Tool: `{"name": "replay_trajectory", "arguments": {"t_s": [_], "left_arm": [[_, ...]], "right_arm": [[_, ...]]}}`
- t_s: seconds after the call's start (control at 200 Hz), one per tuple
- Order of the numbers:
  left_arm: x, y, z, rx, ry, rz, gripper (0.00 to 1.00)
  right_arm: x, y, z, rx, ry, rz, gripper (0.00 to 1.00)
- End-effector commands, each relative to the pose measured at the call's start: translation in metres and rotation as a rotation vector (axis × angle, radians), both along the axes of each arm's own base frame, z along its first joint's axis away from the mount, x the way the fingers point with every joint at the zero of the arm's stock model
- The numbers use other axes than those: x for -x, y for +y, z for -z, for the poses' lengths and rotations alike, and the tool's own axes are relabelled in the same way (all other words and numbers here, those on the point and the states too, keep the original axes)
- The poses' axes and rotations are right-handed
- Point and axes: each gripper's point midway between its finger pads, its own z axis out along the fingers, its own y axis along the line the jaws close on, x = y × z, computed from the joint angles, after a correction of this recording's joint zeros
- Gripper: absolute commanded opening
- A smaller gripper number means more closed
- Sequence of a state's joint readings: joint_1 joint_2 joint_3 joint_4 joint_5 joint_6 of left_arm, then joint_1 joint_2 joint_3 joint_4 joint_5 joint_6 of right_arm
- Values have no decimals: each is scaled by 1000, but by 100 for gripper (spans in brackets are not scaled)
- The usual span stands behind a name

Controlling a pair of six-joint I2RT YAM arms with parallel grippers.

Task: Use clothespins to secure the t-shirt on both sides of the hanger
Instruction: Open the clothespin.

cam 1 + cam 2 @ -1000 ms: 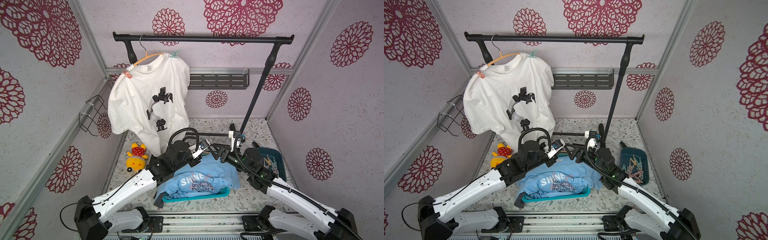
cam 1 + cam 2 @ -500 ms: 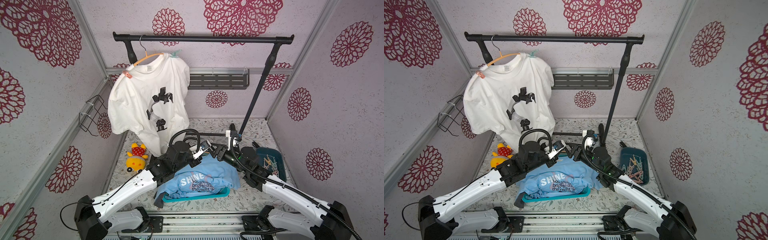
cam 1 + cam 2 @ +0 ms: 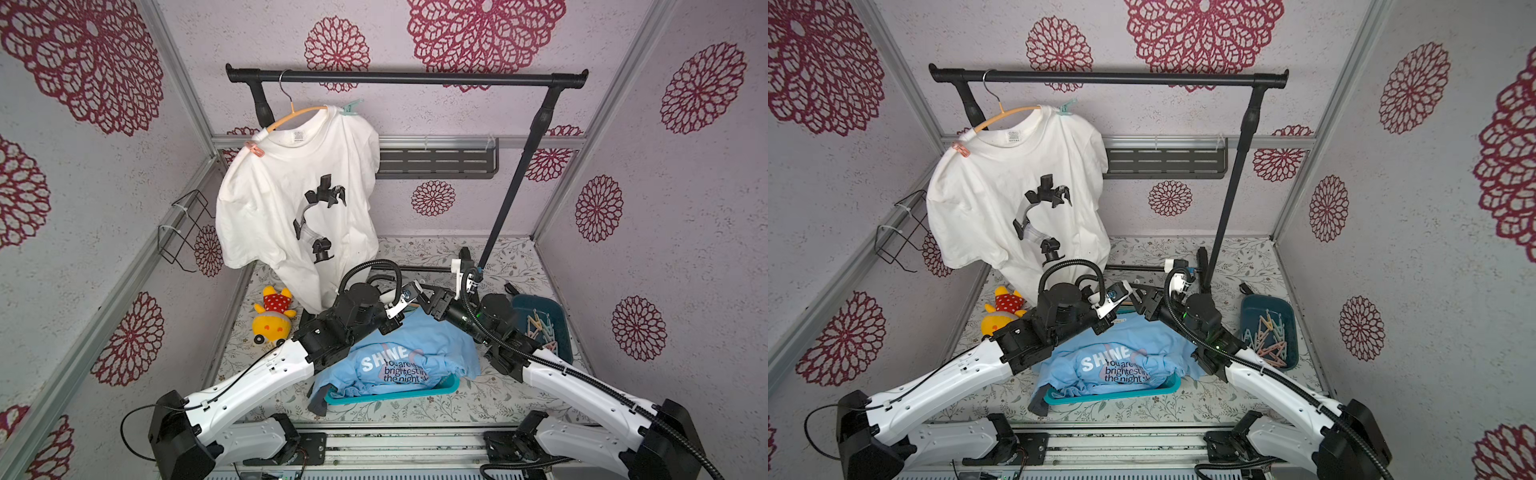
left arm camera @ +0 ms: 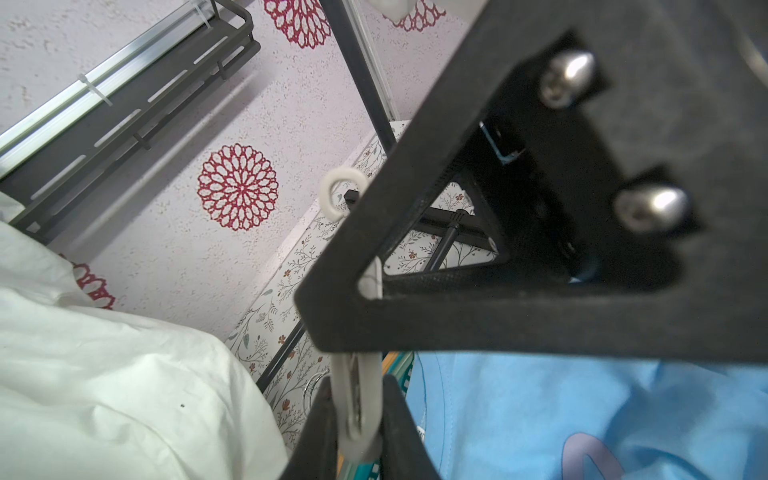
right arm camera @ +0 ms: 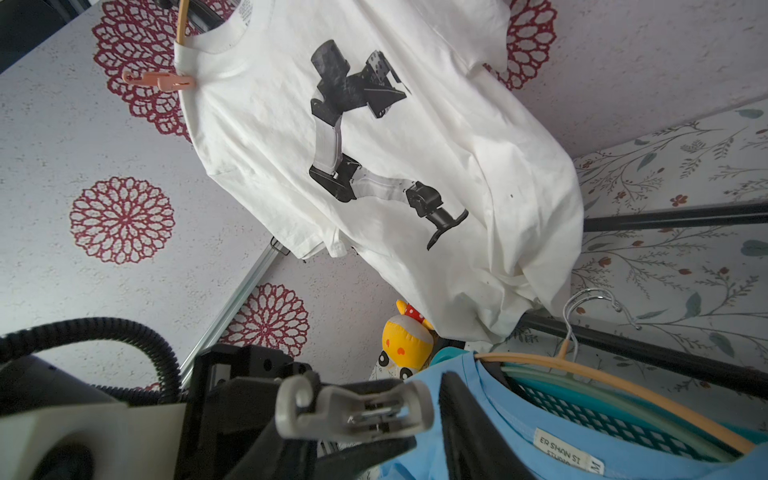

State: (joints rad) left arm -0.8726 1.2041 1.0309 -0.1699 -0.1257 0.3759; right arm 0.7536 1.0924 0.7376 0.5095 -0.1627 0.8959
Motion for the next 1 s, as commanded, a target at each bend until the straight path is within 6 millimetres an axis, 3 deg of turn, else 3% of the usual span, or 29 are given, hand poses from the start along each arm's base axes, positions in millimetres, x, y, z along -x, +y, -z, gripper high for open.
{"name": "replay_trajectory", "arguments": {"t_s": [0.0, 0.275, 0.816, 0.896, 0.931, 0.991], "left_arm": [[3, -4, -1, -4, -32, 20, 0], [4, -5, -1, -5, -32, 23, 0], [3, -6, 4, -9, -32, 25, 0], [8, -8, 1, 15, -15, 46, 15], [11, -8, -3, 34, -4, 52, 33], [15, -9, -11, 69, 4, 66, 50]], "right_arm": [[2, 0, -24, -63, -45, -4, 48], [-2, -5, -24, -42, -52, 35, 47], [-4, -6, -14, 14, -41, 59, 31], [-4, -6, -10, 36, -37, 64, 31], [-4, -6, -8, 49, -36, 65, 31], [-6, -8, -4, 73, -30, 79, 31]]}}
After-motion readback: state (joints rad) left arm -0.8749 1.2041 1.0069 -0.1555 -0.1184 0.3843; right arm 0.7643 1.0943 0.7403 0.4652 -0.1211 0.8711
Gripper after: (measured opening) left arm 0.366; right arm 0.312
